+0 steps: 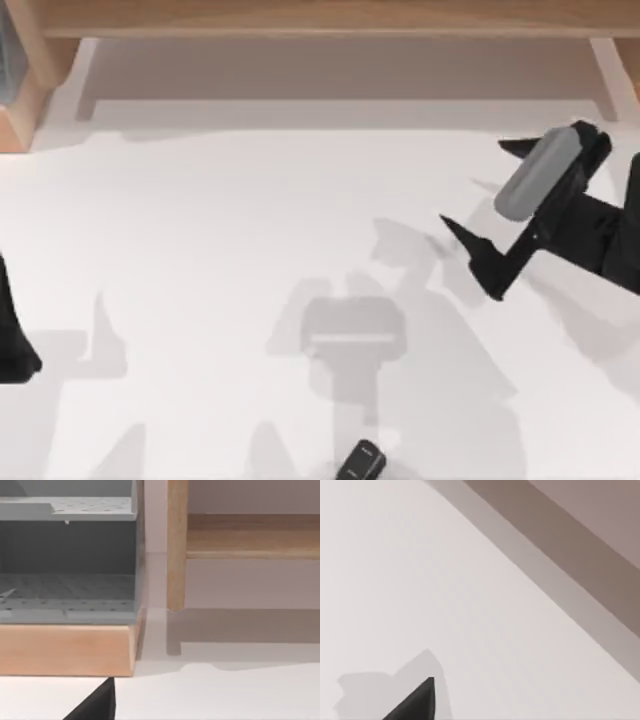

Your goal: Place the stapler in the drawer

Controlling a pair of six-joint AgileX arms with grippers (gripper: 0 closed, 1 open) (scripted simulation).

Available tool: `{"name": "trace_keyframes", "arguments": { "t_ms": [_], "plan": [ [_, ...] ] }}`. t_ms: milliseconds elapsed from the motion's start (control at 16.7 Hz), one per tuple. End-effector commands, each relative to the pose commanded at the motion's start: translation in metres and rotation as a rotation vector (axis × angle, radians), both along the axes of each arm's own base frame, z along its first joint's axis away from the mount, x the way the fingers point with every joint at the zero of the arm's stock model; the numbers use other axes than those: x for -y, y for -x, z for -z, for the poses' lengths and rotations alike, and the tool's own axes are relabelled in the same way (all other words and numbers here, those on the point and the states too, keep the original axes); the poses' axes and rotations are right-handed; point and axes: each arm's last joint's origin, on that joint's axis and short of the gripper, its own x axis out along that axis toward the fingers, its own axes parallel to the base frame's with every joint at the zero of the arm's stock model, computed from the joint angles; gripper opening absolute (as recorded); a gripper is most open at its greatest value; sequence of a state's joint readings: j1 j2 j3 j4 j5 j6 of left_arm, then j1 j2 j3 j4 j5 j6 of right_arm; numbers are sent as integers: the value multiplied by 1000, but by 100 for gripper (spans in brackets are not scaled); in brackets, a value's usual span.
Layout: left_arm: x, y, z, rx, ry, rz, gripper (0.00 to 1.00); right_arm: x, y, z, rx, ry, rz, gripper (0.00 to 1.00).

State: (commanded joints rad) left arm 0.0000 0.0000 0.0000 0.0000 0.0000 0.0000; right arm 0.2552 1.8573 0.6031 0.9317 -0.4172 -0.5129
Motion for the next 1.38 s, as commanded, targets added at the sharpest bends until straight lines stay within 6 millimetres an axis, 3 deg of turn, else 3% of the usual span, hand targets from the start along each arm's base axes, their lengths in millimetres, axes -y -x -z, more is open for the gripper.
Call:
{"name": "trace_keyframes", "arguments": {
  "t_ms": [180,300,660,960,1380],
  "plan": [
    [0,0,0,0,0,0,100,-45,18,8,-270,-82,-24,100],
    [0,0,0,0,0,0,100,-76,29,3,-401,-132,-33,100],
    [0,0,0,0,0,0,100,-150,57,-34,-709,-297,66,100],
    [0,0,0,0,0,0,100,-193,86,-54,-972,-366,231,100],
    [0,0,0,0,0,0,100,-234,136,-67,-1246,-350,527,100]
  ]
}}
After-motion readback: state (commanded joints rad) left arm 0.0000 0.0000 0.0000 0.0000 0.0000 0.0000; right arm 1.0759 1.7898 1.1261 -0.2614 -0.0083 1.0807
